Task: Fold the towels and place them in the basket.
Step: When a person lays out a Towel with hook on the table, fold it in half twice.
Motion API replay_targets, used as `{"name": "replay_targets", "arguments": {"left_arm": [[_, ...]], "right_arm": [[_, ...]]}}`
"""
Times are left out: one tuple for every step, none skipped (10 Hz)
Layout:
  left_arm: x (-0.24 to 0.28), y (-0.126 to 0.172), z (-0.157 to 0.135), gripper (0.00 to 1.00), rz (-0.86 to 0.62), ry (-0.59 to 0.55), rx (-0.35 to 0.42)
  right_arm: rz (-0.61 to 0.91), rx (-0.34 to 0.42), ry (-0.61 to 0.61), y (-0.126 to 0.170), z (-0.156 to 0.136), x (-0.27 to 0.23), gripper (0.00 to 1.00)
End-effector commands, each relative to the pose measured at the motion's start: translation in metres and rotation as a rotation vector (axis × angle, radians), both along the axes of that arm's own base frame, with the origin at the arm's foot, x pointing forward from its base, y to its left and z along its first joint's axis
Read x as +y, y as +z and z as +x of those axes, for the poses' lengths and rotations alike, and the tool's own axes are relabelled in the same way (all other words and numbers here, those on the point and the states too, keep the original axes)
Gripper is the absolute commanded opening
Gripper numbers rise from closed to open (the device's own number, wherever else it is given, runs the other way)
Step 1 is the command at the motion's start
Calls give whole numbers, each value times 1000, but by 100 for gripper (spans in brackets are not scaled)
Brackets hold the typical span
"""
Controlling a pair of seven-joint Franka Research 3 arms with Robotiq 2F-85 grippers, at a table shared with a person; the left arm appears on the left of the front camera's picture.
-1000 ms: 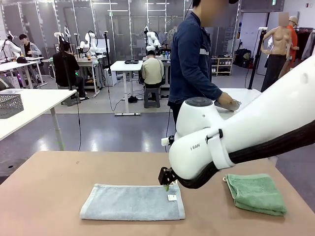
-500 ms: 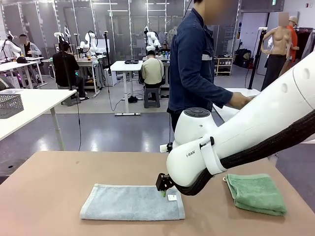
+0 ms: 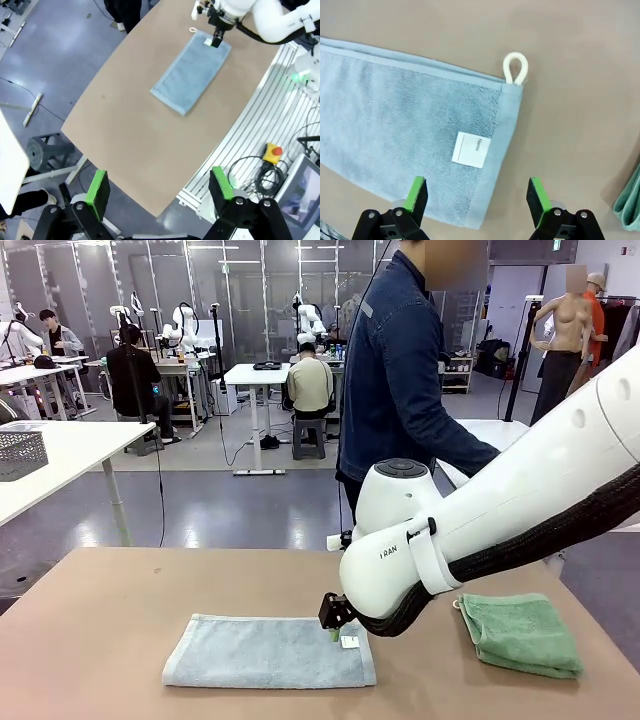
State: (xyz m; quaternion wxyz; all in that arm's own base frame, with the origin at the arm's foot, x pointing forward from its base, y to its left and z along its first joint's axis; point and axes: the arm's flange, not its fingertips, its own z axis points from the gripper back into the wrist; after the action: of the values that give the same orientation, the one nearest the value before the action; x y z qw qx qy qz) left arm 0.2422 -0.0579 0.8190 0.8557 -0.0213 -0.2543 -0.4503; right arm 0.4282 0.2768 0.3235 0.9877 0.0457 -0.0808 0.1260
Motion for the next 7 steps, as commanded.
{"name": "replay_targets", "arguments": {"left_arm": [[3, -2, -1, 100, 19, 5, -14], [3, -2, -1, 100, 19, 5, -14], [3, -2, -1, 100, 19, 5, -14], [3, -2, -1, 100, 19, 5, -14], [3, -2, -1, 100, 19, 5, -14], [3, -2, -1, 100, 19, 5, -14], [3, -2, -1, 100, 19, 5, -14]], "right_arm": [[0, 69, -100, -14, 14, -3, 100], [-9, 80, -120, -22, 18, -3, 100], [15, 84, -133, -29, 22, -4, 100], [25, 95, -145, -35, 26, -3, 100], [7, 110, -161, -43, 30, -2, 100], [7, 126, -153, -48, 32, -1, 100], [7, 137, -138, -51, 32, 1, 94]]}}
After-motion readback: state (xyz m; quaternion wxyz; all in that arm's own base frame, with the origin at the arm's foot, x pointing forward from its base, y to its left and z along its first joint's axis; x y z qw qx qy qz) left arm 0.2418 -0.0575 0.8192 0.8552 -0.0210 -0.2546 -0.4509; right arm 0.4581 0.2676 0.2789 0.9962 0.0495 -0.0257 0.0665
